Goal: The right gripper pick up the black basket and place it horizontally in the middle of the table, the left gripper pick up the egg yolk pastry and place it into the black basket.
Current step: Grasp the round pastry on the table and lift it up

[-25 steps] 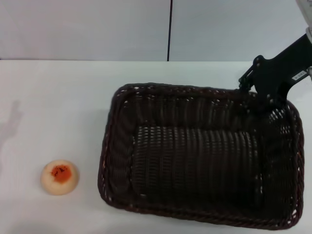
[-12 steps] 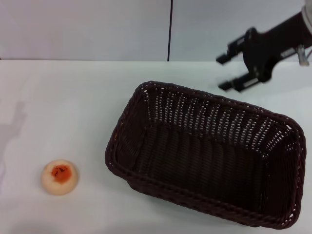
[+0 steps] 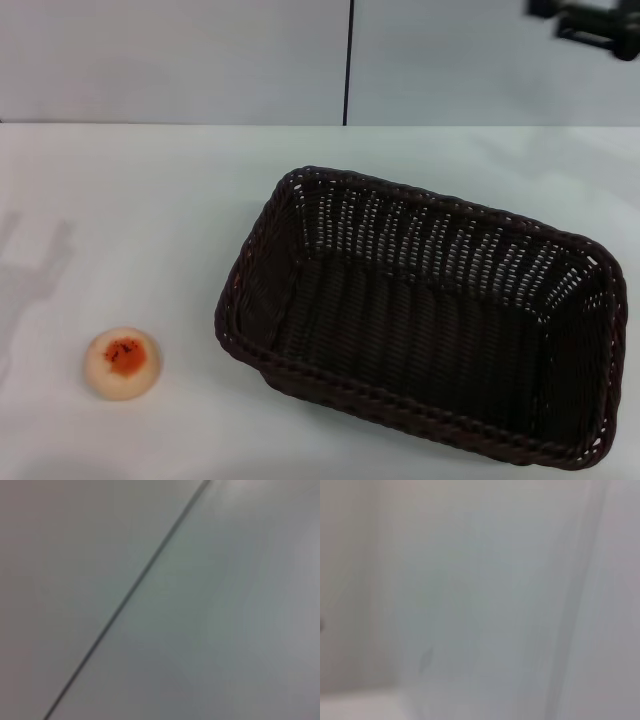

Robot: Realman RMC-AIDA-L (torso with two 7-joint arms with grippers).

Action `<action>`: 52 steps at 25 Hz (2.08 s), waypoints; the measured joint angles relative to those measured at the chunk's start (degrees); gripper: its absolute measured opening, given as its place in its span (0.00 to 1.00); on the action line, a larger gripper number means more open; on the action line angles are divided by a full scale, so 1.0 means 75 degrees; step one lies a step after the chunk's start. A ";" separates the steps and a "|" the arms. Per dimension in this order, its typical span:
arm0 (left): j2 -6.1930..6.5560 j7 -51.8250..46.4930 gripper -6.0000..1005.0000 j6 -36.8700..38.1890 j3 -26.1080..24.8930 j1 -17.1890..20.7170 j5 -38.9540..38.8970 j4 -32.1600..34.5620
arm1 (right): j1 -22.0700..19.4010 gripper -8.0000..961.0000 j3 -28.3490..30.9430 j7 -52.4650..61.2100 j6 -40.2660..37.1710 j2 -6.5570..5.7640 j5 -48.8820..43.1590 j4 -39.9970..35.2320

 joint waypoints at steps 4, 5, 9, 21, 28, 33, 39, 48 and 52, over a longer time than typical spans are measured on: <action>0.0020 0.0000 0.80 0.0021 0.0548 -0.0075 0.0001 0.0563 | -0.0835 0.67 0.0328 -0.0454 0.0349 0.0341 0.1444 0.0440; 0.0025 0.0000 0.80 0.0013 0.0700 -0.0096 -0.0001 0.0746 | -0.1009 0.67 0.0487 -0.0656 0.0359 0.0409 0.1897 0.0714; 0.0037 0.0191 0.80 -0.0054 0.1049 -0.0131 -0.0001 0.1221 | -0.1571 0.67 0.1003 -0.1586 0.0126 0.0487 0.3401 0.2171; 0.0105 0.0417 0.80 -0.0629 0.1805 -0.0066 -0.0001 0.1980 | -0.1877 0.67 0.2485 -0.2878 0.0042 0.0564 0.3950 0.4064; 0.0159 0.0365 0.80 -0.0567 0.2691 0.0153 -0.0002 0.2386 | -0.1987 0.67 0.3177 -0.2985 0.0037 0.0564 0.3964 0.4473; 0.0231 0.0341 0.80 -0.0525 0.3898 0.0469 -0.0001 0.2425 | -0.1901 0.67 0.3427 -0.2990 0.0052 0.0554 0.3968 0.4633; 0.0178 0.0342 0.80 -0.0604 0.4372 0.0636 0.0337 0.2444 | -0.1850 0.67 0.3444 -0.3005 0.0077 0.0565 0.3975 0.4689; 0.0056 0.0597 0.79 -0.0914 0.4426 0.0685 0.0714 0.2528 | -0.1830 0.67 0.3464 -0.3008 0.0080 0.0568 0.3977 0.4724; 0.0033 0.0685 0.79 -0.1240 0.4447 0.0691 0.0920 0.2458 | -0.1755 0.67 0.3447 -0.3010 0.0080 0.0562 0.3976 0.4725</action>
